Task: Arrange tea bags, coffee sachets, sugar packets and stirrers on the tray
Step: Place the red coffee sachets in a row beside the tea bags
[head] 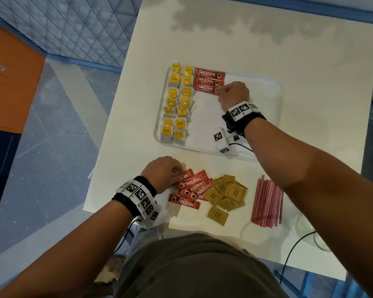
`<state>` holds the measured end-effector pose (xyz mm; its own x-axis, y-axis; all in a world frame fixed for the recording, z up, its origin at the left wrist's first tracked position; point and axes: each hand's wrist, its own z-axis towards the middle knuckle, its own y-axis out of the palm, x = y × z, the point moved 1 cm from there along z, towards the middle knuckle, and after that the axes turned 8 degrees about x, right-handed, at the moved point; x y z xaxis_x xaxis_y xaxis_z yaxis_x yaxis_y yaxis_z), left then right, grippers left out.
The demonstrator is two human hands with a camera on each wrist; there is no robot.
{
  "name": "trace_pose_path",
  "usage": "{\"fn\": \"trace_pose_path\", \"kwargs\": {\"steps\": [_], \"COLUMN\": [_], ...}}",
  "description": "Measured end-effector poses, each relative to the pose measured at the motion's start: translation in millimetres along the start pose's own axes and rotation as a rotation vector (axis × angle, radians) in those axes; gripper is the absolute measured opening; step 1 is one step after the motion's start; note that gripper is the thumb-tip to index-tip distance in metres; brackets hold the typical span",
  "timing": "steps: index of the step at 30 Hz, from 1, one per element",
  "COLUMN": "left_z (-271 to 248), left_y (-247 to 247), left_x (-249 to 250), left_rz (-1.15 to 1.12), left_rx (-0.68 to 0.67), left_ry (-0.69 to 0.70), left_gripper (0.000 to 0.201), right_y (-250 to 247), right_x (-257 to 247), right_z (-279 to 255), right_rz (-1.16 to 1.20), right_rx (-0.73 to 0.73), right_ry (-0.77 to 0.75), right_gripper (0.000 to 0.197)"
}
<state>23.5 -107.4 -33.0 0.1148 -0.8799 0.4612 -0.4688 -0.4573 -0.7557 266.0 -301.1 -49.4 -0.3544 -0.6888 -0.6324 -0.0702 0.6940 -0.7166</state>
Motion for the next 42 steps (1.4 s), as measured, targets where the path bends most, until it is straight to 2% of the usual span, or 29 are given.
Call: {"fn": "trace_pose_path", "kwargs": {"steps": [4, 6, 8, 11, 15, 19, 26, 29, 31, 34, 38, 42], "left_z": [-5, -6, -8, -10, -12, -13, -17, -19, -20, -22, -23, -21], "left_y": [6, 9, 11, 13, 17, 16, 9, 6, 5, 3, 4, 4], "left_x": [2, 2, 4, 8, 11, 9, 3, -1, -4, -4, -3, 2], "left_rz": [0.008, -0.002, -0.01, 0.008, 0.007, -0.032, -0.112, -0.177, -0.232, -0.302, -0.389, -0.477], "left_rx": [0.006, 0.012, 0.012, 0.018, 0.013, 0.032, 0.076, 0.082, 0.079, 0.093, 0.09, 0.103], "left_ry": [0.007, -0.003, -0.011, 0.0, -0.029, -0.055, -0.101, -0.153, -0.194, -0.216, -0.248, -0.281], "left_gripper": [0.012, 0.013, 0.013, 0.012, 0.013, 0.013, 0.007, 0.002, 0.011, 0.011, 0.012, 0.006], "right_y": [1, 2, 3, -4, -21, -22, -11, -4, -3, -2, 1, -6], "right_x": [-2, 2, 7, 4, 5, 30, 53, 57, 60, 65, 68, 65], "right_z": [3, 4, 1, -24, -81, -128, -173, -180, -182, -186, -189, -188], "right_rz": [-0.024, 0.016, 0.051, 0.041, -0.053, -0.128, -0.342, -0.457, -0.504, -0.536, -0.543, -0.496], "right_rx": [-0.005, -0.012, -0.008, -0.025, -0.246, -0.501, -0.708, -0.738, -0.753, -0.742, -0.711, -0.684], "right_ry": [0.0, 0.015, 0.025, -0.045, -0.243, -0.332, -0.625, -0.693, -0.705, -0.721, -0.717, -0.706], "right_gripper": [0.032, 0.025, 0.028, 0.026, 0.021, 0.013, 0.02, 0.025, 0.027, 0.028, 0.021, 0.014]}}
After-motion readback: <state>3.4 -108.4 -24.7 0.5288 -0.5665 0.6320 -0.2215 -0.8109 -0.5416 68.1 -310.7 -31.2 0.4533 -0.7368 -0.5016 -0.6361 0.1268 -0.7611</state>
